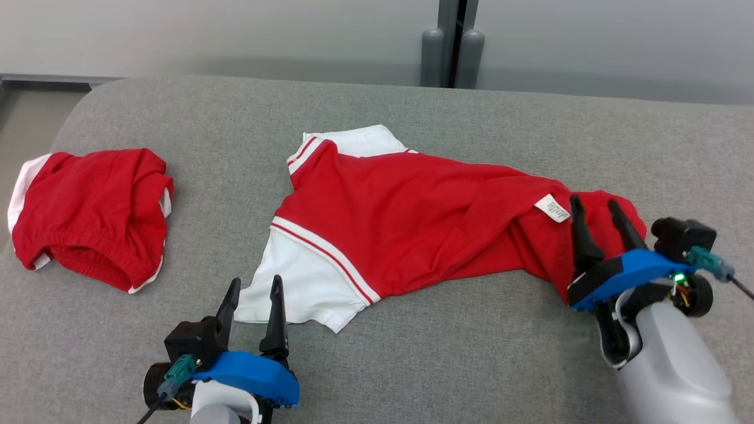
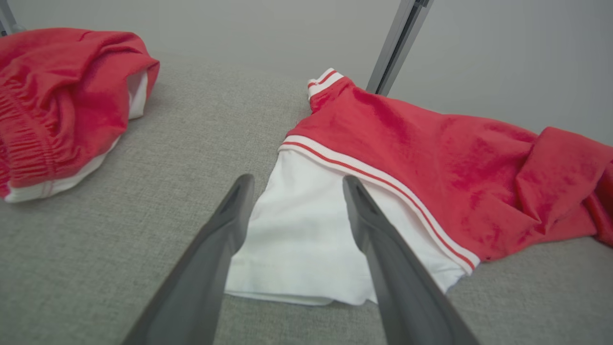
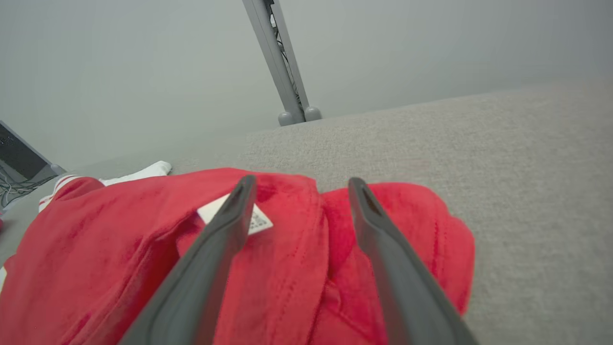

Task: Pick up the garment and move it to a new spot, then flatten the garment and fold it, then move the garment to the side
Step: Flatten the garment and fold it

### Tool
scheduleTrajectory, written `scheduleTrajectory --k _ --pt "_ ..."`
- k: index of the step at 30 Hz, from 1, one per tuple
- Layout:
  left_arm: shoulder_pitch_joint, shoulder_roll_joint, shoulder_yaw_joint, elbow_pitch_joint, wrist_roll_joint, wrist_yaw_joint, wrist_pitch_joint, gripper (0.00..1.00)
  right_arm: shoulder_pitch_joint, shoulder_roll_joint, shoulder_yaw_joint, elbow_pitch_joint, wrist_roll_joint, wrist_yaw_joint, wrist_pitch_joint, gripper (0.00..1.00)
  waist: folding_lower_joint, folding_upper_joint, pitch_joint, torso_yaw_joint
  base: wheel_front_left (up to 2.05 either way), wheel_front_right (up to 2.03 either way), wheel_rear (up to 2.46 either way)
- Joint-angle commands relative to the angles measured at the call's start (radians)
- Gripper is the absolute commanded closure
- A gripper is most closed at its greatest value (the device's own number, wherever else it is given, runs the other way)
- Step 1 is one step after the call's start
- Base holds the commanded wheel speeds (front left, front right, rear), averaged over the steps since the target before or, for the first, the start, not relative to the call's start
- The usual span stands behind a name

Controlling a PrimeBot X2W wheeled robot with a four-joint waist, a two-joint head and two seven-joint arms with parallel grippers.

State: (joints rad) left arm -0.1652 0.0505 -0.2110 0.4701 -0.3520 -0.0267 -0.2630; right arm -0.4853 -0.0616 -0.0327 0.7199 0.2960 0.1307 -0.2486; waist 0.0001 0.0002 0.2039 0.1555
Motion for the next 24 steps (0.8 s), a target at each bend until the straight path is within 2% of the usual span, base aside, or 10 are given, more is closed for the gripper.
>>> scheduleTrajectory --k 1,8,11,12,13,14,15,16,24 --pt "-0.02 0.0 -0.011 -0.009 -0.005 0.003 -0.003 0.0 -0.056 -0.018 -0.012 0.037 0.01 0.0 0.016 0.0 -0.0001 -0.0002 0.023 0.022 0.0 0.0 0.0" --pt "-0.043 0.0 -0.04 -0.021 -0.02 0.011 -0.003 0.0 -0.187 -0.049 -0.015 0.184 0.028 0.0 0.113 0.0 -0.0001 -0.0002 0.075 0.054 0.0 0.0 0.0" --pt "-0.046 0.0 -0.044 -0.026 -0.028 0.016 -0.003 0.0 -0.2 -0.053 0.004 0.212 0.045 0.0 0.113 0.0 -0.0001 -0.0002 0.087 0.059 0.0 0.0 0.0" --pt "-0.048 0.0 -0.043 -0.027 -0.027 0.017 -0.003 0.0 -0.198 -0.053 0.013 0.217 0.051 0.0 0.107 0.07 -0.0001 -0.0002 0.089 0.059 0.0 0.0 0.0" --pt "-0.049 0.0 -0.041 -0.028 -0.03 0.018 -0.003 0.0 -0.196 -0.054 0.023 0.218 0.06 0.0 0.098 0.27 -0.0001 -0.0002 0.091 0.058 0.0 0.0 0.0" --pt "-0.05 0.0 -0.04 -0.028 -0.032 0.019 -0.003 0.0 -0.192 -0.054 0.031 0.219 0.067 0.0 0.091 0.64 -0.0001 -0.0002 0.092 0.056 0.0 0.0 0.0" --pt "-0.051 0.0 -0.038 -0.029 -0.033 0.02 -0.003 0.0 -0.189 -0.056 0.044 0.215 0.073 0.0 0.078 0.92 -0.0001 -0.0002 0.093 0.053 0.0 0.0 0.0" --pt "-0.052 0.0 -0.038 -0.03 -0.033 0.019 -0.003 0.0 -0.185 -0.058 0.056 0.209 0.083 0.0 0.066 1.0 -0.0001 -0.0002 0.094 0.049 0.0 0.0 0.0" --pt "-0.06 0.0 -0.059 -0.026 -0.041 0.013 -0.003 0.0 -0.19 -0.124 0.115 0.135 0.078 0.0 -0.008 1.0 -0.0001 -0.0002 0.09 0.024 0.0 0.0 0.0"
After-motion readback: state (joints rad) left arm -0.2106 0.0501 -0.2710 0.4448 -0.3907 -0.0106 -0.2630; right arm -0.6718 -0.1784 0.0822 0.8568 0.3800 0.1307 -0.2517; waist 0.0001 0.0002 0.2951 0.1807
